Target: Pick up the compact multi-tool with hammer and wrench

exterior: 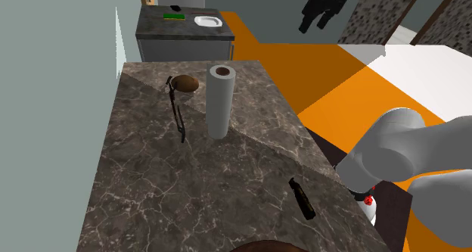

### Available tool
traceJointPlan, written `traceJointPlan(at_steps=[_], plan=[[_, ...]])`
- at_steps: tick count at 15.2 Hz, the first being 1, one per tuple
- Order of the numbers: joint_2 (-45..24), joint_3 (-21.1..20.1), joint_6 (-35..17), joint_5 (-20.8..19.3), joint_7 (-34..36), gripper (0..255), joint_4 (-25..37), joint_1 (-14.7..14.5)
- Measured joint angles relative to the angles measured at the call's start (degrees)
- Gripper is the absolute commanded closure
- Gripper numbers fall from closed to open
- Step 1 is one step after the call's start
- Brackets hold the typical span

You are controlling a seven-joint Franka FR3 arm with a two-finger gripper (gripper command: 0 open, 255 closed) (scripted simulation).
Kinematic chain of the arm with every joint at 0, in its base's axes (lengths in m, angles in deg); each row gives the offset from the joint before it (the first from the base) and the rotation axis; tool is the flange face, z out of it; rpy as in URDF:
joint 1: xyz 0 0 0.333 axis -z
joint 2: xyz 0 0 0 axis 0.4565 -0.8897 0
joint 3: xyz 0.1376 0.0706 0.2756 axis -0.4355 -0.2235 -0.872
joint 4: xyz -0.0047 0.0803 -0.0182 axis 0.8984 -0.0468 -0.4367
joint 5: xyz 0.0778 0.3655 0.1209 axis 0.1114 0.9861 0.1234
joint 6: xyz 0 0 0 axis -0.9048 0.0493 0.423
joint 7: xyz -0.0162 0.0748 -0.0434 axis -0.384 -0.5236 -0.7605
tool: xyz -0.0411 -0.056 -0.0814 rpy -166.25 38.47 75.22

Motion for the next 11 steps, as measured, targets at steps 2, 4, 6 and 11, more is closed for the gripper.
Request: traceJointPlan(at_steps=[2, 4, 6, 11], plan=[[-0.33, -0.51, -0.21, 0.29, 0.69, 0, -0.16, -0.07], [-2.31, -2.26, -1.14, 1.3, 3.12, 0, -0.06, -0.37], [-4.5, -4.16, -2.6, 2.38, 5.87, 0, -0.42, -0.67], [-11.49, -9.59, -5.44, 5.16, 13.65, 0, 1.01, -1.64]])
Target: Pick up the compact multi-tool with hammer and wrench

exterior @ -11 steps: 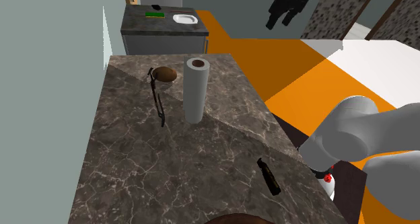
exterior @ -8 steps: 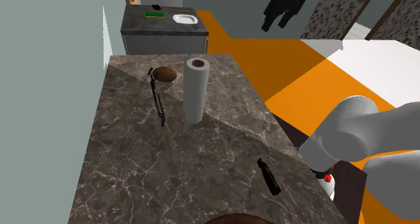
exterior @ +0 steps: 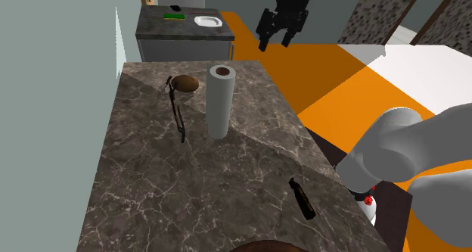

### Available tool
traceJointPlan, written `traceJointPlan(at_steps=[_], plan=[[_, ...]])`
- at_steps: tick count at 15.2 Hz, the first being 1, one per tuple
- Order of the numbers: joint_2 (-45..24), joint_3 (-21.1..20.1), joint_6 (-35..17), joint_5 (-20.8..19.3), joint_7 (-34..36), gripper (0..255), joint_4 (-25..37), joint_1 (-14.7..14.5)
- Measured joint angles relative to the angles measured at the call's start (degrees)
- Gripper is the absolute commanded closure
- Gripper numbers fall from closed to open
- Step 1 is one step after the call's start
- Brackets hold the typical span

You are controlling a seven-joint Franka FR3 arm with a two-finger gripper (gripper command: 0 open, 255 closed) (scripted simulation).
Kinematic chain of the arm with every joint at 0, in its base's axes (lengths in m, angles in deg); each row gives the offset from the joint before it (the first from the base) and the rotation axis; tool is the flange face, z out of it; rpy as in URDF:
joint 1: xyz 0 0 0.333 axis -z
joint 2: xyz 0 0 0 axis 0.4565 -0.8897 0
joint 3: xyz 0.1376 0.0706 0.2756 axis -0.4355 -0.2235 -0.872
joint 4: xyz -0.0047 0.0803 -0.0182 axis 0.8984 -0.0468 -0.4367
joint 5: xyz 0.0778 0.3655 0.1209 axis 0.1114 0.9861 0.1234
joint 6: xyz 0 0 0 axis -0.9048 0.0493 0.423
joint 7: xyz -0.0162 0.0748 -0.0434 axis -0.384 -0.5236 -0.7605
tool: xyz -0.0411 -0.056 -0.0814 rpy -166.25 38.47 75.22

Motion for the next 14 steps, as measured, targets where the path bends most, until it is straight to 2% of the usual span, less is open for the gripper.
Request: traceJointPlan(at_steps=[9, 14], plan=[[-15.43, -8.04, -4.71, 2.5, 12.97, 0, 6.27, -1.14], [-26.34, -11.72, -6.23, 1.94, 20.34, 0, 13.2, -1.83]])
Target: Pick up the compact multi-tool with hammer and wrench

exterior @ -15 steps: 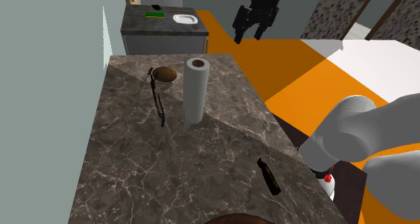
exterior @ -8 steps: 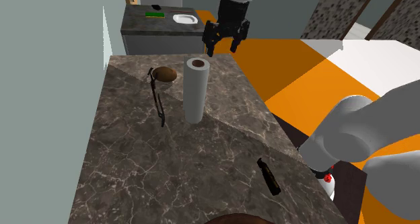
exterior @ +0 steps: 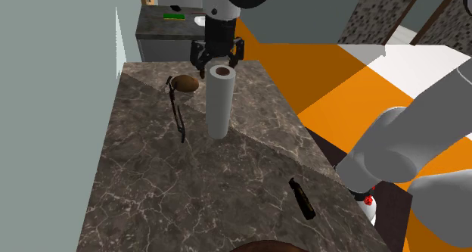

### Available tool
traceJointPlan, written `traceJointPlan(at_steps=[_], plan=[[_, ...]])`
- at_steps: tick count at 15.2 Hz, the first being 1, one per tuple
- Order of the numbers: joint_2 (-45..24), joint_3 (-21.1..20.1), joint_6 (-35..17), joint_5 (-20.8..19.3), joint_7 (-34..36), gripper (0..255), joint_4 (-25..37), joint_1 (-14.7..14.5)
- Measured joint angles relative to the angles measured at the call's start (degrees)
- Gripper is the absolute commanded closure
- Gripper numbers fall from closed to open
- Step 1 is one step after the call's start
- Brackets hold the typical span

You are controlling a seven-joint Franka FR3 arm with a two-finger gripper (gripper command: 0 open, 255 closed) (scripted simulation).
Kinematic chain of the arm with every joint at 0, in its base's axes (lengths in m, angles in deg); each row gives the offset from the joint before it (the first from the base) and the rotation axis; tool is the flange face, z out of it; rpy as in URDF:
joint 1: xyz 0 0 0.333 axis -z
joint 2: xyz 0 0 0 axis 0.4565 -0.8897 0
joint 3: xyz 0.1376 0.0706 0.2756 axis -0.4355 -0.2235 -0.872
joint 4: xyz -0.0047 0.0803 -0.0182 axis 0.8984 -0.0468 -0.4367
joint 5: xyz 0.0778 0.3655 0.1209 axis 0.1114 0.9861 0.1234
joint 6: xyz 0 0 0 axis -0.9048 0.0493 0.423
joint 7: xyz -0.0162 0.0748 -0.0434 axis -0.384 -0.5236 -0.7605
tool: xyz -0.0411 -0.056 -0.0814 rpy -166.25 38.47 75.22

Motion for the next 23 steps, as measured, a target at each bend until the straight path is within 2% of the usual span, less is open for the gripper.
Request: traceJointPlan(at_steps=[5, 11, 19, 20, 23], plan=[[-11.32, -2.44, -0.47, -1.7, 7.03, 0, 8.3, -1.41], [-25.05, -3.79, 0.01, -4.21, 14.91, 0, 19.6, -4.69], [-28.77, -3.57, -4.17, -5.12, 16.08, 0, 18.6, -5.43], [-28.96, -3.54, -4.5, -5.18, 16.08, 255, 18.46, -5.45], [-29.11, -3.56, -4.75, -5.24, 16.09, 255, 18.62, -5.51]])
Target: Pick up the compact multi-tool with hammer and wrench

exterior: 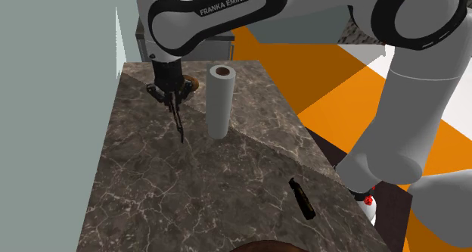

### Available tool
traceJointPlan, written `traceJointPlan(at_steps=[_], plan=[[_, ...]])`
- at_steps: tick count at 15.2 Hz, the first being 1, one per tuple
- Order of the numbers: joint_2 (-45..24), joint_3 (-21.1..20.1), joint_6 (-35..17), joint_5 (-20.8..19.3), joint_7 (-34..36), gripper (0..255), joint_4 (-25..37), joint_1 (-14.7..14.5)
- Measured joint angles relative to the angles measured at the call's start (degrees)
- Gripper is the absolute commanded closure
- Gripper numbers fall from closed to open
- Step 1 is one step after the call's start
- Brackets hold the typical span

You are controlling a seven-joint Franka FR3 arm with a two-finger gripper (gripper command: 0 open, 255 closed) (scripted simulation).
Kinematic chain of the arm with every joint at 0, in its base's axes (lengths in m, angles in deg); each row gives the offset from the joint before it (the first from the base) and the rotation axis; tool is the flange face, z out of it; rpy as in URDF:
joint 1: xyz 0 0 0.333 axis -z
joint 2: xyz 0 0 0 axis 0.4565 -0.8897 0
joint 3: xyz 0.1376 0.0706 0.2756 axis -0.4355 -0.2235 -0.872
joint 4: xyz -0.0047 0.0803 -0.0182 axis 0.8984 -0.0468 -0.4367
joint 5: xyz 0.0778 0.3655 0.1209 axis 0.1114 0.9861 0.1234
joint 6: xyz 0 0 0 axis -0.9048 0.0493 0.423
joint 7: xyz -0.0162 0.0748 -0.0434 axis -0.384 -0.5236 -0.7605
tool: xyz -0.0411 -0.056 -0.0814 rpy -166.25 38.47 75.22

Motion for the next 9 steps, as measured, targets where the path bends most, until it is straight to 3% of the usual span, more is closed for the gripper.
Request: traceJointPlan(at_steps=[9], plan=[[0.33, -0.01, 0.79, 0.11, -0.05, 255, 0.29, 0.09]])
